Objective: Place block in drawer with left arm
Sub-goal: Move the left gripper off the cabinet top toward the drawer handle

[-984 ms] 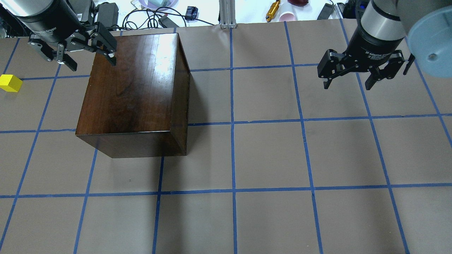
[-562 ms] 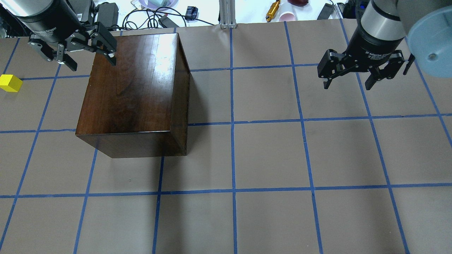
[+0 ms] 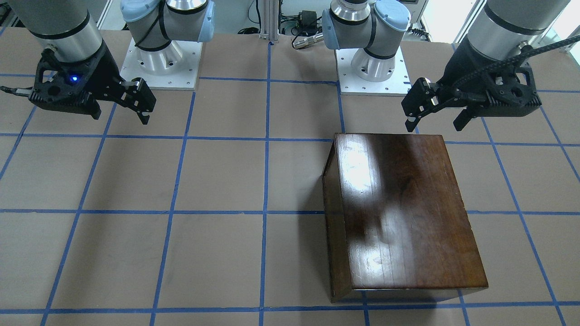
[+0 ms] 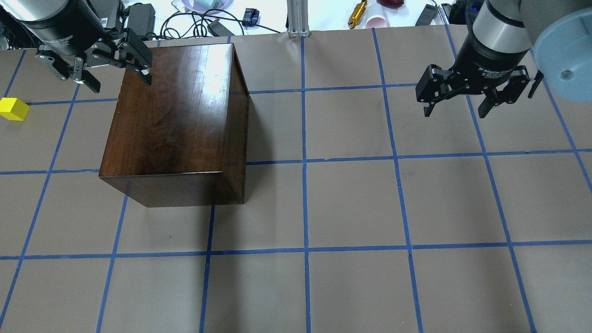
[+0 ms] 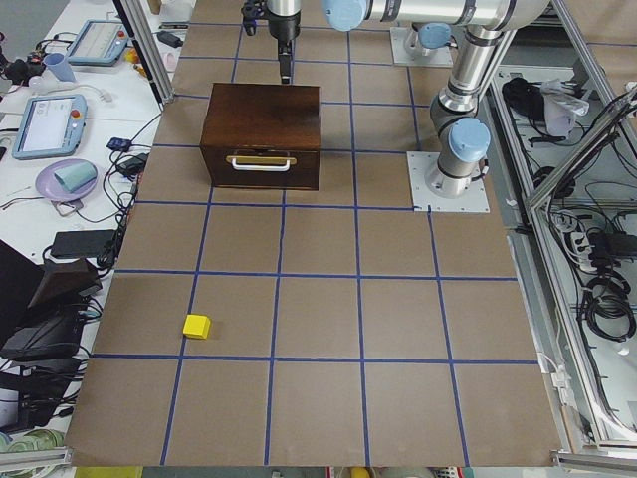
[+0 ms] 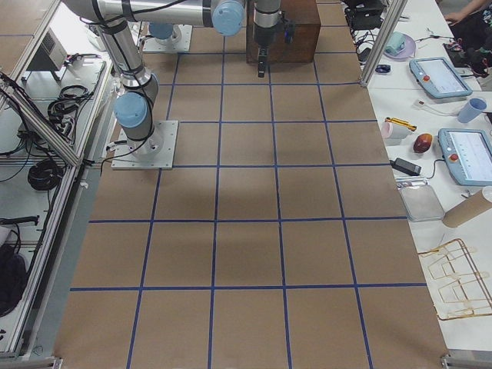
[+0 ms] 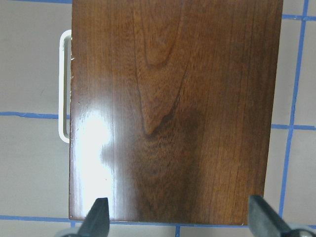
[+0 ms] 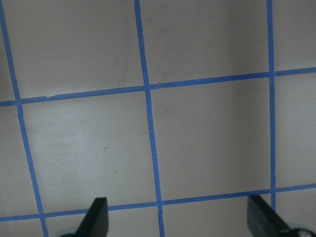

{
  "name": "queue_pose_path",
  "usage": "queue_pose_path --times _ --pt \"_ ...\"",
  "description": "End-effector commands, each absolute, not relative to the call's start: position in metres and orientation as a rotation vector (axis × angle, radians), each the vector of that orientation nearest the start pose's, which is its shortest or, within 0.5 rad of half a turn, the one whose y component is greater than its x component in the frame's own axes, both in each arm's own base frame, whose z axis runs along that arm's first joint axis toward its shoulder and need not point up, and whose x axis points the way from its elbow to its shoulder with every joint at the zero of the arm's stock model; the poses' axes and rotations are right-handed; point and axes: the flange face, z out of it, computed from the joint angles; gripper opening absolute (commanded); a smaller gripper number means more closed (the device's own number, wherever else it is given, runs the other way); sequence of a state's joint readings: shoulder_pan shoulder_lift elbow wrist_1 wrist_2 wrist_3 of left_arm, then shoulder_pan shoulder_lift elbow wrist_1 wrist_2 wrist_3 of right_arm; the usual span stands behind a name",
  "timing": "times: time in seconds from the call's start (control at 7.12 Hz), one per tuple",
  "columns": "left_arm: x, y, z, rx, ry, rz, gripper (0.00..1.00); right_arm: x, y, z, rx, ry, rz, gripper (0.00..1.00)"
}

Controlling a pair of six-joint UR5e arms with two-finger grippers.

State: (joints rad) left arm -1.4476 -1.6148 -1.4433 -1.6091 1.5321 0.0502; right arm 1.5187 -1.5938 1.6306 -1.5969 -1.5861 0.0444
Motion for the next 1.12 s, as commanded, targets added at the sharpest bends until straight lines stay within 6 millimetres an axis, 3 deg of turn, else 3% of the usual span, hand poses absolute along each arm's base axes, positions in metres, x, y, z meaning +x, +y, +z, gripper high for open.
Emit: queue_pose_path --times 0.0,0.42,0.98 --pt "-0.071 -0.526 0.527 -0.12 3.172 -0.083 1.0 0.107 -0.487 0.472 0.152 3.153 0.017 1.0" --pt "-0.053 -0.53 0.527 -0.144 3.168 -0.087 1.0 0.107 -0.487 0.472 0.152 3.153 0.017 1.0" --pt "0.028 -0.588 0.47 -0.112 3.139 -0.102 1.0 0.107 -0.487 0.472 0.152 3.153 0.017 1.0"
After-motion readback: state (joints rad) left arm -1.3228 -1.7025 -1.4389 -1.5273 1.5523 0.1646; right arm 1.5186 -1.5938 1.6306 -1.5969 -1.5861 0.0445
